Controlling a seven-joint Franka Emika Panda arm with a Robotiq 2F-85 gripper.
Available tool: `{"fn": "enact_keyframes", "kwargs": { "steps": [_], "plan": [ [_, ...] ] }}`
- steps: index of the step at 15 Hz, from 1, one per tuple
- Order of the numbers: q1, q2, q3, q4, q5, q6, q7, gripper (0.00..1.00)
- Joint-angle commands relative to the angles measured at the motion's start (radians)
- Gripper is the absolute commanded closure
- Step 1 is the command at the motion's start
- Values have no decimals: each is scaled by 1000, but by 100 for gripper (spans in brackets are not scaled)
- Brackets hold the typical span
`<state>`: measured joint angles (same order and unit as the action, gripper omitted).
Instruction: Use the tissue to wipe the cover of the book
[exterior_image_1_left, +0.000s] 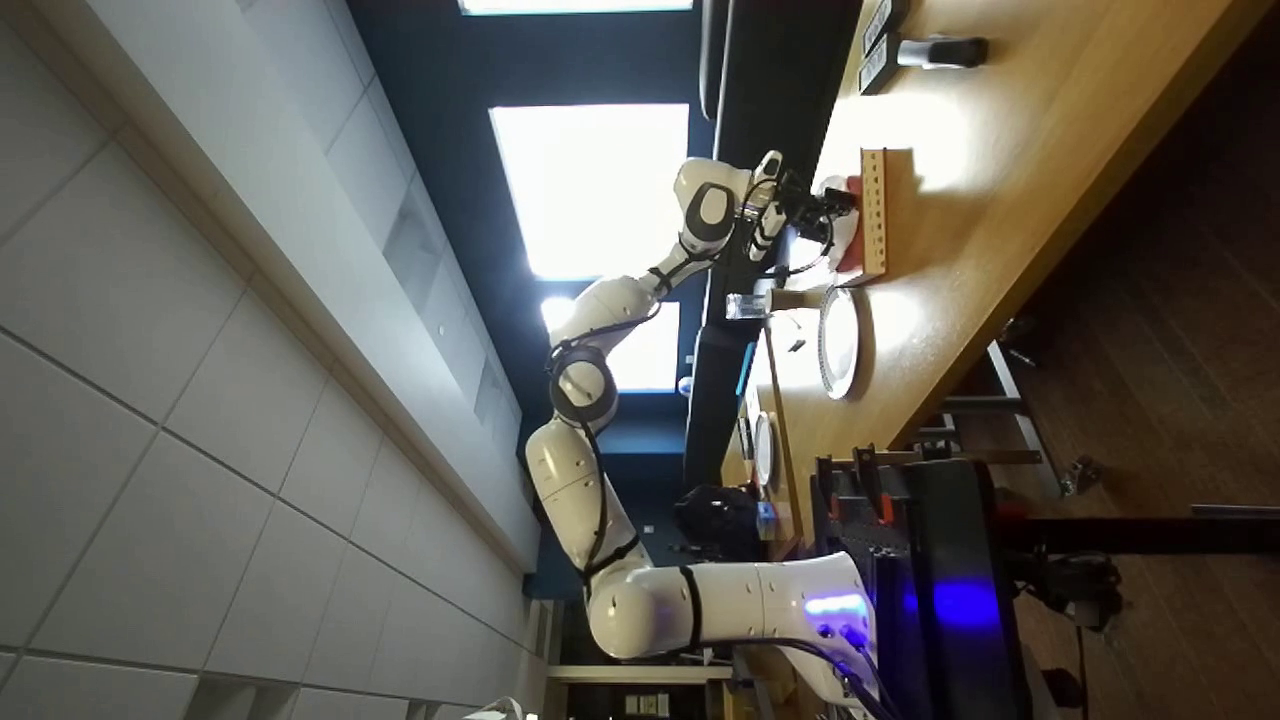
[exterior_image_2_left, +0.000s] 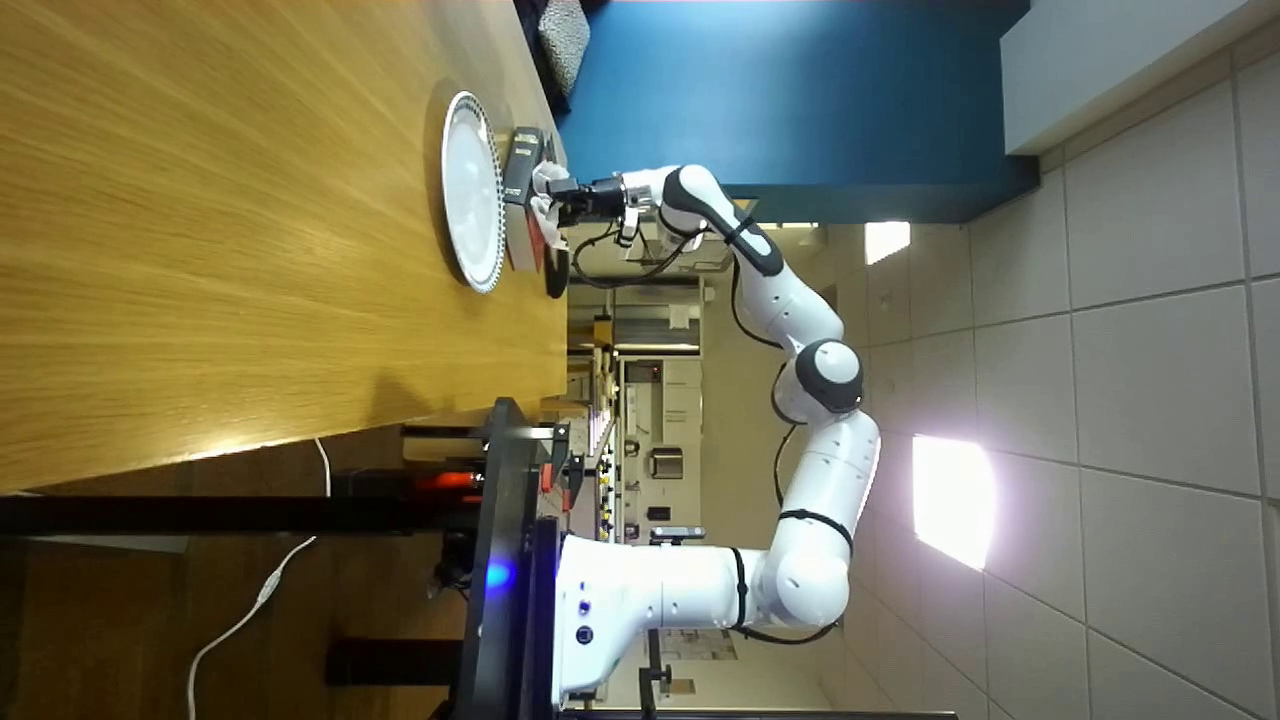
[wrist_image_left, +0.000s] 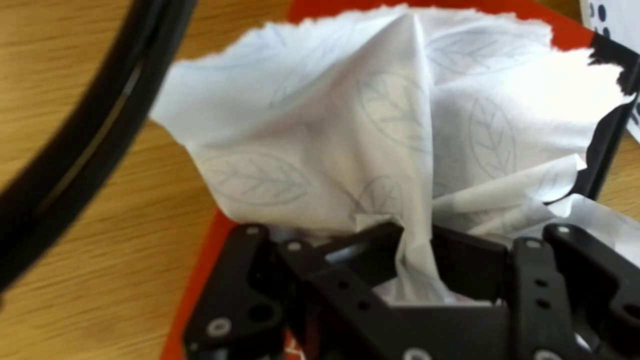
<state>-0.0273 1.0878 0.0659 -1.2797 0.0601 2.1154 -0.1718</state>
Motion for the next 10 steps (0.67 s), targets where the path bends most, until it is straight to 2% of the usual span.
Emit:
{"fn": "enact_keyframes", "kwargs": {
  "steps": [1,5,10],
  "plan": [
    [39,31,11,120,-28,-92,-2,100],
    [51,89,2,243,-31,-150,-2,100],
    [2,156,-26,397,-21,-214,9,100]
  ]
}}
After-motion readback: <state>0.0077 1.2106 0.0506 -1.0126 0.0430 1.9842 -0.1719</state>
